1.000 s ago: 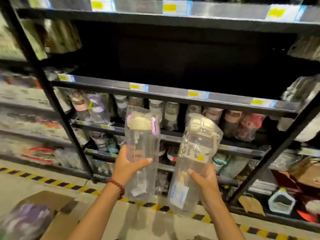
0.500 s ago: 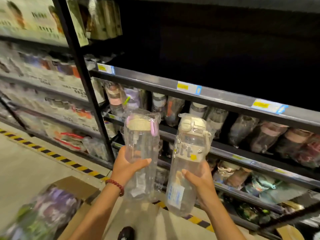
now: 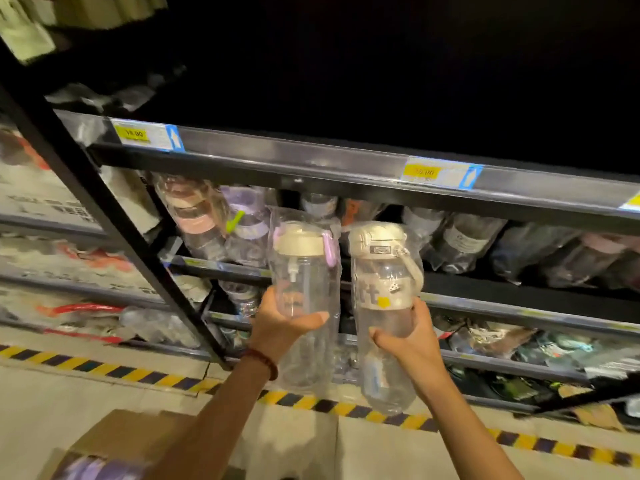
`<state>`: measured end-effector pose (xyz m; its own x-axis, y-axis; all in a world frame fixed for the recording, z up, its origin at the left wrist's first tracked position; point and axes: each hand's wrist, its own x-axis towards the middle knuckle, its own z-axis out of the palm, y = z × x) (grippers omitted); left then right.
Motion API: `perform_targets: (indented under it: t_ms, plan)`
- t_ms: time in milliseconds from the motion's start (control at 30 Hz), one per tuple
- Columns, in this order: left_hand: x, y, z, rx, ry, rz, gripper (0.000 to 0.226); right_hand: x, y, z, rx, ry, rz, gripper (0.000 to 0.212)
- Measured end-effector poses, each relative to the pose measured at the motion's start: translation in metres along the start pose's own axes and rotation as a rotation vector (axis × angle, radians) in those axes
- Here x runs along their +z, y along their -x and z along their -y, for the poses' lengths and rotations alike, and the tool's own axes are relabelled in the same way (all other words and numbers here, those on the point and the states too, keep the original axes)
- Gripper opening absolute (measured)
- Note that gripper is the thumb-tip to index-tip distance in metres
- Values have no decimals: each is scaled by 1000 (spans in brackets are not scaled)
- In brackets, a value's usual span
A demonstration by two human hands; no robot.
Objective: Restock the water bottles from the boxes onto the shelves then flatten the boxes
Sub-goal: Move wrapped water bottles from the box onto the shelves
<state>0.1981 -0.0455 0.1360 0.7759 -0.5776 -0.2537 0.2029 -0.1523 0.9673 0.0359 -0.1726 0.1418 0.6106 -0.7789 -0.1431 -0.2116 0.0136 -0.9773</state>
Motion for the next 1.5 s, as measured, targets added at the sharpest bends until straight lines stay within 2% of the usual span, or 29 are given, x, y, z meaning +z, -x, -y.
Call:
perform_targets:
  t_ms: [333,467,667,733,800,933,1100,1133,1267,1500]
  plan:
    - [69,-80,9,106,245,13,88,-36,-77,-4,-143,353,-87,93]
    - [100,-97,10,111,448,0,62,-55,-96,0,-213,465,-93,85]
    - [130,-121,12,218,562,-47,60,-72,-124,4,-216,590,-134,57]
    - [133,-125,14,229,573,-74,69,-74,-133,8,-193,705,-139,53]
    - [134,-128,14,209,589,-120,86,-74,-140,11,-193,818,-127,52]
    - [135,-136,8,180,659,-203,101,-72,-146,13,-241,901,-103,49]
    - [133,-150,10,196,580,-251,118,-72,-147,9,-244,898,-133,49]
    - [132,-151,12,202,554,-246,116,-71,-147,8,-244,899,-136,51]
    - [123,-152,17,269,455,-199,80,-69,-148,4,-258,916,-128,56]
    - [94,-165,23,330,162,-186,87,-62,-153,7,-296,974,-130,60]
